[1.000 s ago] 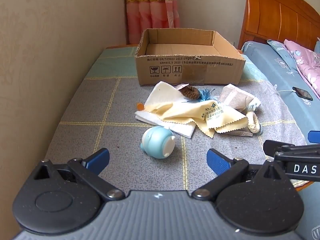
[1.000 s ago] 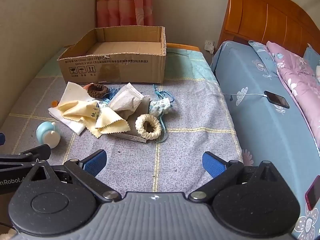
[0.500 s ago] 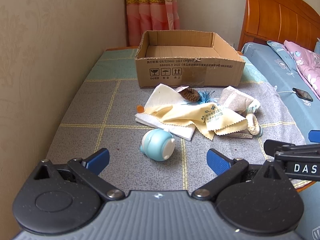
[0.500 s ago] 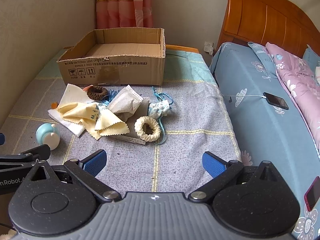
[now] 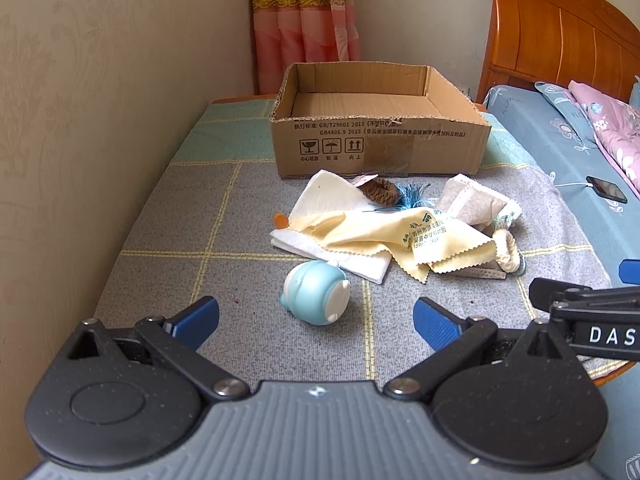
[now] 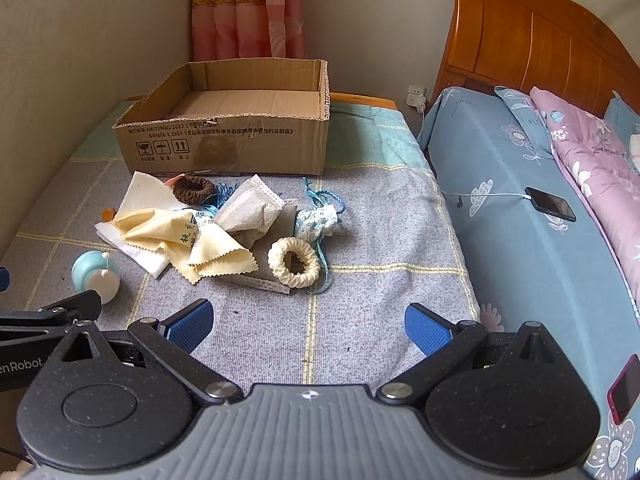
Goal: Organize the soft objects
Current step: 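Move the left tool toward the light-blue plush toy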
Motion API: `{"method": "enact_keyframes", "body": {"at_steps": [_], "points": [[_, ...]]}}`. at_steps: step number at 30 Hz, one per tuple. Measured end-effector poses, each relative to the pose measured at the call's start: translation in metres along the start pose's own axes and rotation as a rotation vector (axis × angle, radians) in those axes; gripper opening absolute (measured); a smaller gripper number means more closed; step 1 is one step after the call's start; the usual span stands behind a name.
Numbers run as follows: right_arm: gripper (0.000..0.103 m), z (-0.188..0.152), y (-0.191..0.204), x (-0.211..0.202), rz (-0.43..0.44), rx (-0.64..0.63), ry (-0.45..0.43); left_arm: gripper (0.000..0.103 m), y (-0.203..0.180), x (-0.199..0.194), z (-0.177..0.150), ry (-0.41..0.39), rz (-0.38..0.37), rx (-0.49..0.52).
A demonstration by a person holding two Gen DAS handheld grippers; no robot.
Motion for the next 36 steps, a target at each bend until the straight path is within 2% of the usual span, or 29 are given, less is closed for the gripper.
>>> {"method": "enact_keyframes", "body": {"at_steps": [36], "points": [[0.103,0.0056,0.0008,-0.0042,-0.011,-0.02,-0.015,0.102,-0.0034,-0.0028,0.006,-0.025,0.013,0.031]]}}
Point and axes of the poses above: each gripper's, at about its wrist camera, not at the fingertips, and x roughly the way its jaws point, y to its left, z to its top, the point moved 1 cm from there along x, roughly the way its jaws point, and after that the axes turned 1 degree about z, right-handed, at the moved point
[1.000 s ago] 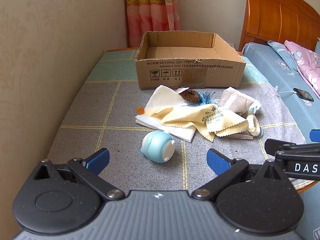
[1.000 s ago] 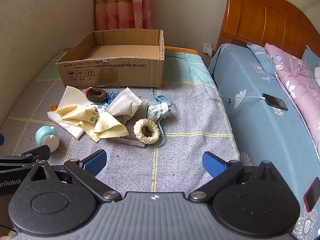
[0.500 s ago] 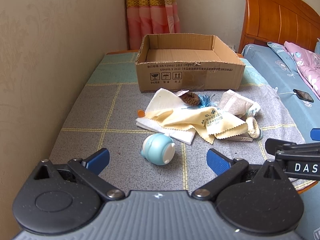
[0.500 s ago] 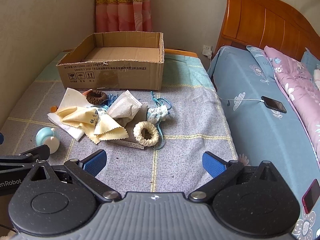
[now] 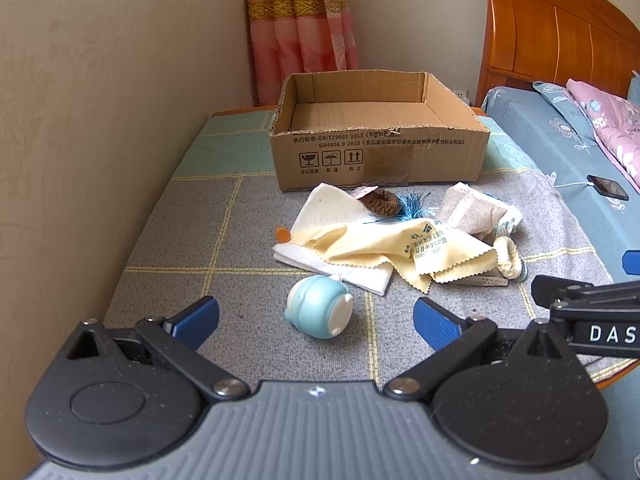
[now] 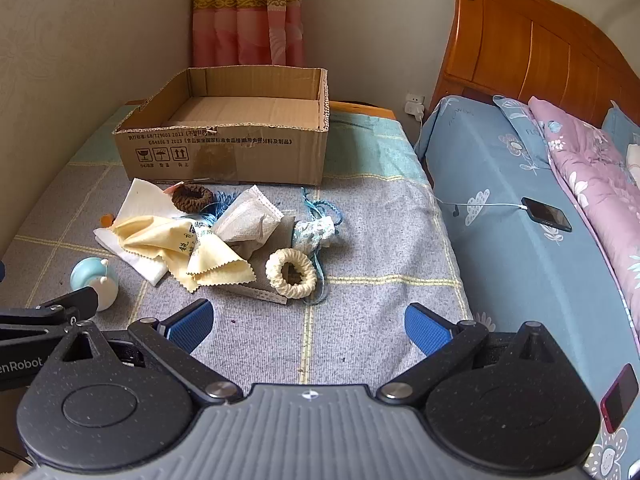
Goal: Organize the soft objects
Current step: 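Move the left tool toward the light-blue plush toy, then close the left gripper on the blue plush while the right approaches the cream scrunchie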
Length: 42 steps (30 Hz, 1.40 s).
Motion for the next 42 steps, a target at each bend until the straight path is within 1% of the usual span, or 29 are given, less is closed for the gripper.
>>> {"method": "enact_keyframes", "body": {"at_steps": [4,7,10,15,19,23,25,33,35,36,42], "points": [[0.103,0.002,0.001,0.002,0.0,-0.008,-0.003,0.102,-0.001,0.003,0.001,-0.009,-0.004,0.017],[0.103,0.003,0.001,0.003,0.01,-0.014,-0.016,0.102,-0.002,0.005,0.001,-0.02,-0.007,0.049],[0.103,0.004,0.001,0.004,0.029,-0.032,-0.042,0.102,-0.003,0.01,-0.001,-0.021,-0.023,0.088],[0.103,0.005,0.001,0.008,0.076,-0.066,-0.093,0.102,0.002,0.019,-0.004,-0.021,-0.024,0.129],[0.103,0.005,-0.003,0.015,0.105,-0.086,-0.123,0.102,0.011,0.029,-0.004,-0.016,-0.067,0.153],[0.103,0.001,-0.007,0.029,0.106,-0.113,-0.117,0.102,0.017,0.044,-0.006,0.011,-0.099,0.177],[0.103,-0.002,-0.008,0.036,0.104,-0.129,-0.108,0.102,0.02,0.053,-0.007,0.039,-0.124,0.17],[0.103,-0.015,-0.015,0.06,0.127,-0.135,-0.055,0.103,0.025,0.08,-0.017,0.12,-0.164,0.145],[0.103,-0.016,-0.017,0.062,0.128,-0.138,-0.055,0.103,0.029,0.083,-0.018,0.123,-0.187,0.118],[0.103,-0.016,-0.017,0.064,0.129,-0.139,-0.058,0.103,0.03,0.083,-0.018,0.117,-0.185,0.115],[0.103,-0.015,-0.021,0.076,0.129,-0.135,-0.041,0.103,0.038,0.083,-0.022,0.083,-0.204,0.127]]}}
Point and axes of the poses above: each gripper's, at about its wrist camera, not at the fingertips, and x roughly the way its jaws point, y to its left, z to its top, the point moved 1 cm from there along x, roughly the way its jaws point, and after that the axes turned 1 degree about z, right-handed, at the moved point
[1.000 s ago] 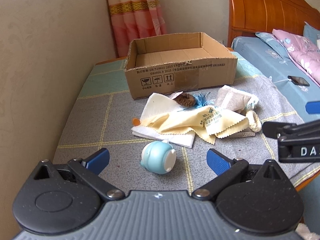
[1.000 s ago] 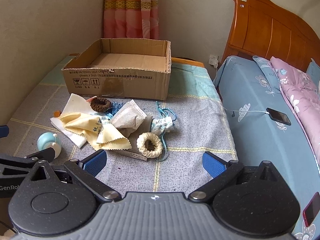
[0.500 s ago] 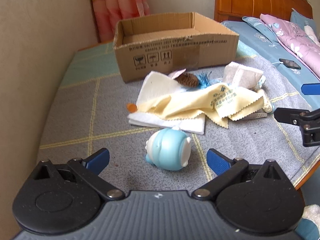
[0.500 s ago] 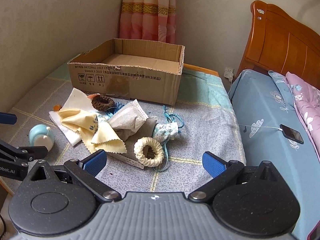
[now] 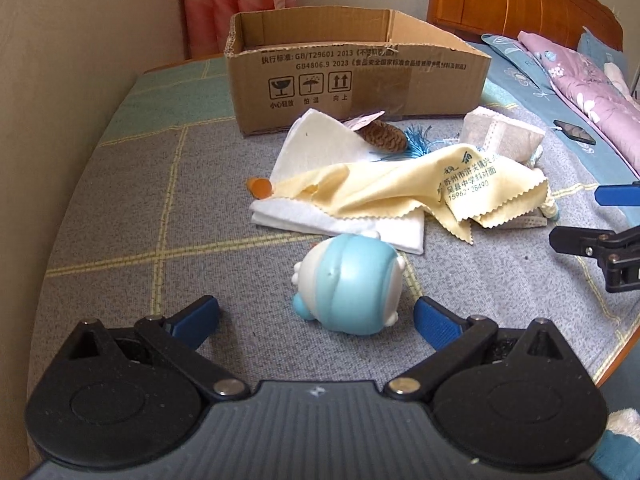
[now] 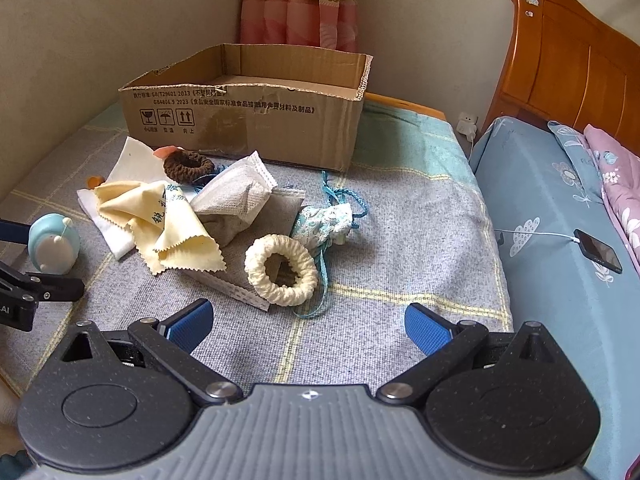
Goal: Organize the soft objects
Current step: 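Close the left gripper on the blue plush while the right approaches the cream scrunchie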
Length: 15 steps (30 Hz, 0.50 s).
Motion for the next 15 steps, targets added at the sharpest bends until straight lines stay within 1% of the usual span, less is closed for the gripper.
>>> {"method": "enact_keyframes", "body": {"at_steps": [3,7,10,12,14,15], "points": [[0.103,-0.002,-0.001,0.004,0.016,0.004,0.006,0.103,0.001,0.0,0.0,-0.008,-0.007,0.011],[0.103,-0.002,0.0,0.009,0.033,-0.009,0.009,0.102,0.0,0.001,0.003,-0.01,0.001,0.018],[0.103,0.001,0.002,0.01,0.051,-0.021,0.004,0.098,-0.001,-0.001,0.007,-0.024,-0.004,0.027],[0.103,0.002,0.004,0.012,0.057,-0.029,0.0,0.089,0.0,-0.006,0.008,-0.036,-0.023,0.019],[0.103,0.003,0.006,0.013,0.066,-0.037,-0.002,0.075,0.001,-0.008,0.011,-0.046,-0.035,0.02],[0.103,0.004,0.007,0.013,0.074,-0.042,-0.004,0.072,0.001,-0.008,0.013,-0.047,-0.037,0.021]]}}
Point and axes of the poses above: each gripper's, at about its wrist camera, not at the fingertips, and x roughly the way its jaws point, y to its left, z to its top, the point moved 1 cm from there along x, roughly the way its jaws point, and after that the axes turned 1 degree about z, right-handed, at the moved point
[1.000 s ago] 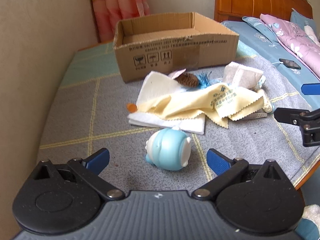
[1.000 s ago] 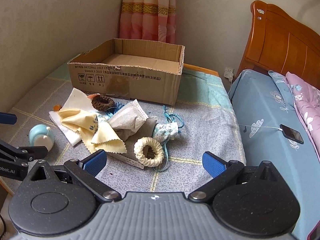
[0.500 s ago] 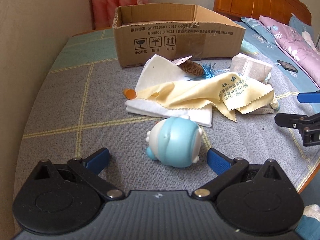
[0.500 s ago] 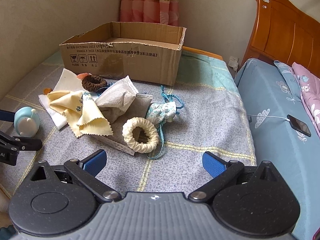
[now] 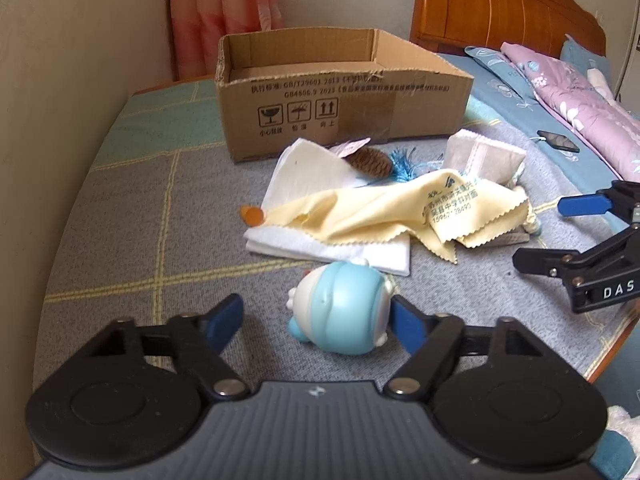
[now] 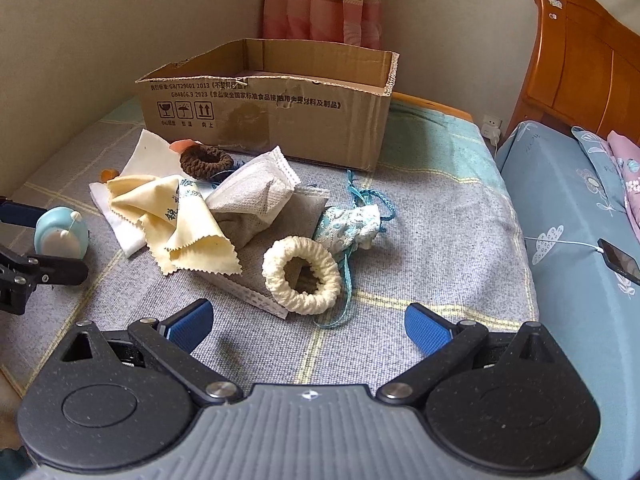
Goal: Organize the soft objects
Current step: 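Close the left gripper on the blue plush while the right approaches the cream scrunchie, then carry the blue plush into the box and release it while the right grasps the scrunchie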
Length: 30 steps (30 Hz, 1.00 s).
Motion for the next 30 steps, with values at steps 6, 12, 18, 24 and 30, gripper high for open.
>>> {"method": "enact_keyframes", "body": {"at_steps": [6,12,18,24,30], "points": [[0.103,0.003,0.006,0.0,0.045,-0.05,-0.039,0.055,-0.002,0.003,0.002,0.009,-0.016,-0.017],[0.103,0.011,0.01,0.005,0.13,-0.117,-0.083,0.055,-0.003,0.005,0.001,0.024,-0.015,-0.023],[0.103,0.013,0.006,0.016,0.188,-0.123,-0.042,0.055,-0.003,0.005,0.002,0.022,-0.02,-0.029],[0.103,0.003,0.006,0.0,0.232,-0.127,-0.035,0.055,-0.003,0.005,0.004,0.02,-0.022,-0.019],[0.09,0.004,0.003,0.007,0.177,-0.157,-0.028,0.055,-0.002,0.005,0.003,0.023,-0.018,-0.027]]}}
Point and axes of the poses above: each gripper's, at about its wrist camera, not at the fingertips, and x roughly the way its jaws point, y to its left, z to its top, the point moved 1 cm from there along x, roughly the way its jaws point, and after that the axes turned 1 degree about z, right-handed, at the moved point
